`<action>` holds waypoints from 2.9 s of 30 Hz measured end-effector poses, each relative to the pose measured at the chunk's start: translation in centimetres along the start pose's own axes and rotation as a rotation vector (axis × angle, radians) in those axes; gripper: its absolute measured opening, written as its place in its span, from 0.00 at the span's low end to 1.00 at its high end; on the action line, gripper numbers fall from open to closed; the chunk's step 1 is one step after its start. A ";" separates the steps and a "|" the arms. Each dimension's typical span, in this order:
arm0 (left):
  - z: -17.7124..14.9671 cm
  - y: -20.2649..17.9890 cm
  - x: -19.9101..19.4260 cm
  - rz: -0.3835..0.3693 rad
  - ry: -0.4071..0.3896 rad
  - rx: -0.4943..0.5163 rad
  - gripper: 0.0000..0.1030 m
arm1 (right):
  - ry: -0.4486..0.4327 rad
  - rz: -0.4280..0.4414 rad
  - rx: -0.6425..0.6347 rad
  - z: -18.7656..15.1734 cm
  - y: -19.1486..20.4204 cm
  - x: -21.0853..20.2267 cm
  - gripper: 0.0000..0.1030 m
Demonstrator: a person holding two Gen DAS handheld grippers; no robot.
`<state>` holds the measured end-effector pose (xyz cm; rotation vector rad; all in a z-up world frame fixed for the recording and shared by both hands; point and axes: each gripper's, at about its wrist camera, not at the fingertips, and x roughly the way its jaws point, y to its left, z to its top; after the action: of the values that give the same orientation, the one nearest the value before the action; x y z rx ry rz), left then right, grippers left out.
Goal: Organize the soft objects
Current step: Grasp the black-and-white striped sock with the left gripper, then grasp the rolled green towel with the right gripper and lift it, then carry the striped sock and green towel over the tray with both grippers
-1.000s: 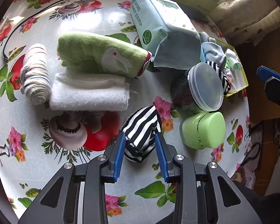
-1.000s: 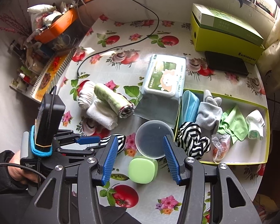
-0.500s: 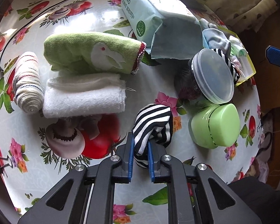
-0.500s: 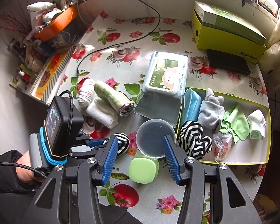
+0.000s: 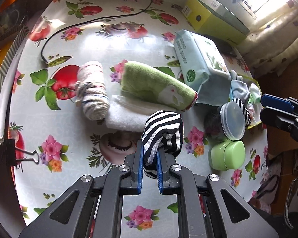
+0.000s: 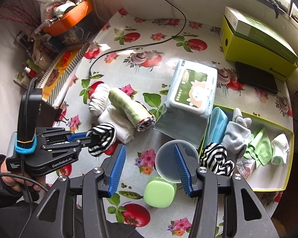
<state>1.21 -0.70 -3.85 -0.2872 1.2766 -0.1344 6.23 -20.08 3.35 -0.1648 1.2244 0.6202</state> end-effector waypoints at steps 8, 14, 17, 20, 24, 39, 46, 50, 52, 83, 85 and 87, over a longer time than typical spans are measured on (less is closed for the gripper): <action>-0.1 3.3 -1.3 0.028 -0.039 -0.106 0.11 | 0.038 0.016 -0.082 2.2 2.3 2.5 0.48; -0.3 4.8 -1.9 0.027 -0.057 -0.153 0.11 | 0.076 0.015 -0.134 3.7 3.6 5.1 0.48; -0.3 5.4 -2.1 0.024 -0.063 -0.165 0.11 | 0.102 0.008 -0.159 4.7 4.2 6.7 0.48; -0.2 5.9 -2.2 0.023 -0.068 -0.178 0.11 | 0.127 0.003 -0.185 5.7 4.6 8.3 0.48; -0.1 6.5 -2.5 0.016 -0.074 -0.199 0.11 | 0.156 0.000 -0.220 6.7 5.1 10.3 0.48; 0.6 6.6 -3.7 0.010 -0.109 -0.212 0.11 | 0.147 0.024 -0.152 7.7 3.7 10.1 0.18; 1.9 5.0 -4.4 0.010 -0.126 -0.188 0.11 | 0.061 0.087 -0.042 6.7 2.2 5.9 0.18; 2.5 3.9 -4.5 0.006 -0.126 -0.172 0.11 | 0.033 0.106 -0.002 5.3 1.8 4.2 0.18; 2.8 3.3 -4.6 0.000 -0.126 -0.161 0.11 | 0.020 0.113 0.018 4.6 1.5 3.4 0.18; 4.9 -5.2 -4.6 -0.001 -0.111 0.009 0.11 | -0.097 0.114 0.212 -1.2 -4.5 -3.2 0.18; 5.0 -5.6 -4.6 -0.003 -0.111 0.018 0.11 | -0.101 0.114 0.219 -1.5 -4.7 -3.5 0.18; 5.0 -6.0 -4.7 -0.005 -0.110 0.027 0.11 | -0.105 0.115 0.227 -1.8 -5.0 -3.7 0.18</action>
<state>5.02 -4.55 3.49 -0.2709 1.1640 -0.1377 6.62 -26.29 5.09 0.1279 1.1982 0.5771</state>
